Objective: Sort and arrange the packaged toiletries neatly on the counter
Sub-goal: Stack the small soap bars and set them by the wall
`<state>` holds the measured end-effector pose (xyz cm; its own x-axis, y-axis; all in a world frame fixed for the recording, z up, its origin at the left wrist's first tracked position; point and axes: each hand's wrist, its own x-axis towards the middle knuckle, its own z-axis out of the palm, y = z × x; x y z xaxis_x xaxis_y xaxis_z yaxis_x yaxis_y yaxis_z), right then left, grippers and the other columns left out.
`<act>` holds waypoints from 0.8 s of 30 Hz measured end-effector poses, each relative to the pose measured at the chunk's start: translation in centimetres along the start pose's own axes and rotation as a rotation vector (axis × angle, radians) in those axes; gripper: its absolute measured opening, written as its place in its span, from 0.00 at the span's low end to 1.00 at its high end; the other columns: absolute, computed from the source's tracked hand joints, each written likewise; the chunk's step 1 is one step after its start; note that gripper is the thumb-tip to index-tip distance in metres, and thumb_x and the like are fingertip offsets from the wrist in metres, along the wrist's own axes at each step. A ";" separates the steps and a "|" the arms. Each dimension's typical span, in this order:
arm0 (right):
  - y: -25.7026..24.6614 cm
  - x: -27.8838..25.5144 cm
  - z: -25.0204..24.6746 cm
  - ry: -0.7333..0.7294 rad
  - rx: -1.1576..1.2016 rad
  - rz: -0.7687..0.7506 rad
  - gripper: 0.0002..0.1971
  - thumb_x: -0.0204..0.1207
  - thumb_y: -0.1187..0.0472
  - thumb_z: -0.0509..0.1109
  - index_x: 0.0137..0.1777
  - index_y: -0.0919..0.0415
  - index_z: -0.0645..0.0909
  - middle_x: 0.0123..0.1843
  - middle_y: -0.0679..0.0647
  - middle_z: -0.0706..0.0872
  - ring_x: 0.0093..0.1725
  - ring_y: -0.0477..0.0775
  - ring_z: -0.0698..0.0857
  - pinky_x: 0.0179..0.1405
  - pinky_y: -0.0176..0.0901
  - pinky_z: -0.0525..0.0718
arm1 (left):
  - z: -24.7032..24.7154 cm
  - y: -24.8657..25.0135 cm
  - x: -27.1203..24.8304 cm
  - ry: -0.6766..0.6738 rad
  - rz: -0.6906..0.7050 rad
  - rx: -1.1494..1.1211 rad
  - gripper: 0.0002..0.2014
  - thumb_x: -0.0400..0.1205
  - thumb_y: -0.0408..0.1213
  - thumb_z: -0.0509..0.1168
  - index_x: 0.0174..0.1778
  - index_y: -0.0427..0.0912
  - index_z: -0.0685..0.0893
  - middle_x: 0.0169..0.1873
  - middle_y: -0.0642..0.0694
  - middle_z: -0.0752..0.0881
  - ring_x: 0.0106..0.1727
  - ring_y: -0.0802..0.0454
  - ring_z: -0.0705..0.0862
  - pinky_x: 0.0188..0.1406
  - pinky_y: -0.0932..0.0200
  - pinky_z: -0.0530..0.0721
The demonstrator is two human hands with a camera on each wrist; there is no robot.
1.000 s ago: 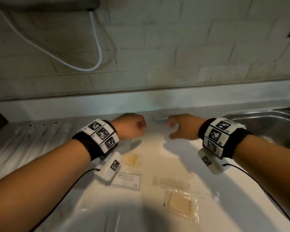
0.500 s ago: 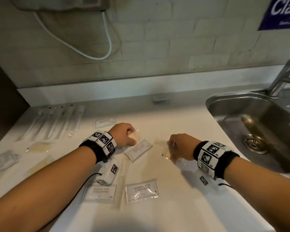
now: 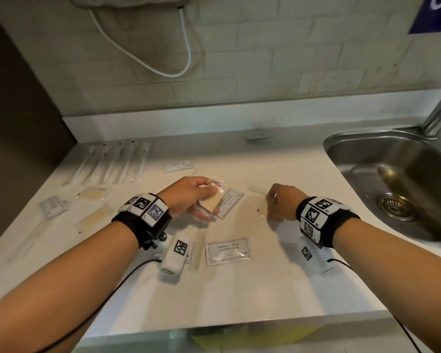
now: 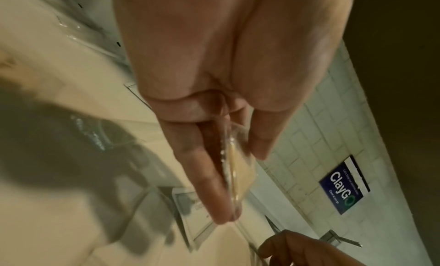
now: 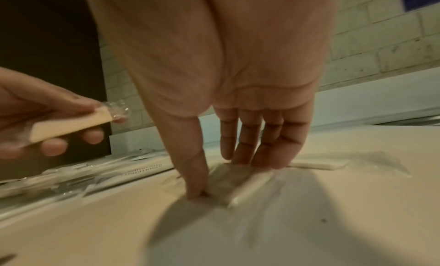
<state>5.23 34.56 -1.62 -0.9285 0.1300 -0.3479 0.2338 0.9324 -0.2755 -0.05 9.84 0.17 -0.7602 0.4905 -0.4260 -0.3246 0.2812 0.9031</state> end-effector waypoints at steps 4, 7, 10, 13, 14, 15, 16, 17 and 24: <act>-0.8 -0.6 -0.7 -0.109 -0.084 -0.025 0.21 0.67 0.59 0.78 0.61 0.59 0.82 0.56 0.54 0.86 0.54 0.55 0.84 0.50 0.42 0.82 | 0.2 -1.0 -1.1 0.002 0.001 -0.012 0.13 0.85 0.32 0.64 0.65 0.37 0.79 0.55 0.29 0.89 0.53 0.30 0.90 0.59 0.26 0.83; -1.9 -1.3 -1.8 -0.093 -0.018 -0.139 0.08 0.72 0.59 0.76 0.48 0.58 0.81 0.41 0.48 0.82 0.45 0.53 0.81 0.44 0.40 0.77 | 0.4 -1.6 -1.6 0.021 0.004 0.003 0.11 0.86 0.32 0.63 0.64 0.37 0.77 0.55 0.30 0.89 0.52 0.30 0.90 0.51 0.35 0.87; -3.0 -1.6 -3.2 -0.096 0.337 -0.198 0.15 0.71 0.62 0.78 0.54 0.60 0.77 0.37 0.53 0.85 0.34 0.52 0.84 0.37 0.41 0.85 | 0.9 -2.0 -1.9 0.081 0.036 -0.003 0.09 0.86 0.30 0.63 0.61 0.36 0.76 0.53 0.30 0.90 0.49 0.33 0.91 0.47 0.40 0.89; -4.4 -1.9 -4.1 -0.073 0.715 -0.271 0.24 0.68 0.72 0.79 0.62 0.59 0.75 0.41 0.61 0.86 0.34 0.58 0.89 0.39 0.47 0.91 | 1.3 -2.0 -2.0 0.169 0.098 0.065 0.09 0.86 0.32 0.64 0.61 0.40 0.79 0.49 0.36 0.91 0.39 0.52 0.91 0.39 0.53 0.89; -4.9 -1.9 -4.2 -0.063 0.764 -0.297 0.23 0.69 0.73 0.78 0.61 0.59 0.76 0.45 0.62 0.85 0.36 0.60 0.90 0.40 0.48 0.92 | 1.4 -2.0 -2.0 0.187 0.111 0.049 0.08 0.85 0.32 0.64 0.60 0.42 0.80 0.47 0.39 0.90 0.37 0.55 0.90 0.35 0.56 0.88; -5.5 -2.0 -4.3 -0.052 0.794 -0.323 0.19 0.70 0.74 0.77 0.58 0.60 0.78 0.48 0.63 0.85 0.39 0.62 0.91 0.42 0.51 0.92 | 1.4 -2.0 -2.0 0.193 0.121 0.029 0.08 0.85 0.32 0.64 0.59 0.44 0.81 0.48 0.40 0.89 0.39 0.54 0.89 0.35 0.56 0.89; -6.0 -1.9 -4.1 -0.038 0.817 -0.346 0.15 0.71 0.74 0.75 0.53 0.62 0.78 0.51 0.65 0.84 0.41 0.64 0.91 0.44 0.54 0.92 | 1.3 -2.0 -2.1 0.193 0.129 0.007 0.08 0.85 0.33 0.65 0.59 0.45 0.82 0.50 0.40 0.89 0.43 0.51 0.90 0.38 0.54 0.90; -6.4 -1.9 -3.9 -0.013 0.836 -0.365 0.11 0.71 0.75 0.74 0.48 0.62 0.77 0.52 0.66 0.84 0.42 0.66 0.91 0.46 0.57 0.91 | 1.3 -2.0 -2.1 0.192 0.136 -0.010 0.09 0.85 0.34 0.65 0.60 0.44 0.83 0.52 0.39 0.90 0.46 0.48 0.91 0.41 0.52 0.91; -8.3 -1.1 -1.6 0.110 0.822 -0.361 0.16 0.69 0.68 0.79 0.51 0.56 0.78 0.41 0.60 0.86 0.41 0.62 0.87 0.46 0.54 0.85 | 0.9 -2.3 -2.4 0.229 0.220 -0.185 0.09 0.83 0.29 0.67 0.58 0.42 0.83 0.49 0.38 0.92 0.45 0.47 0.88 0.46 0.55 0.85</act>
<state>3.83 27.18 2.50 -0.9978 -0.0524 -0.0399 0.0161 0.3931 -0.9194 3.01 8.73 -0.96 -0.9226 0.3199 -0.2158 -0.2193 0.0254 0.9753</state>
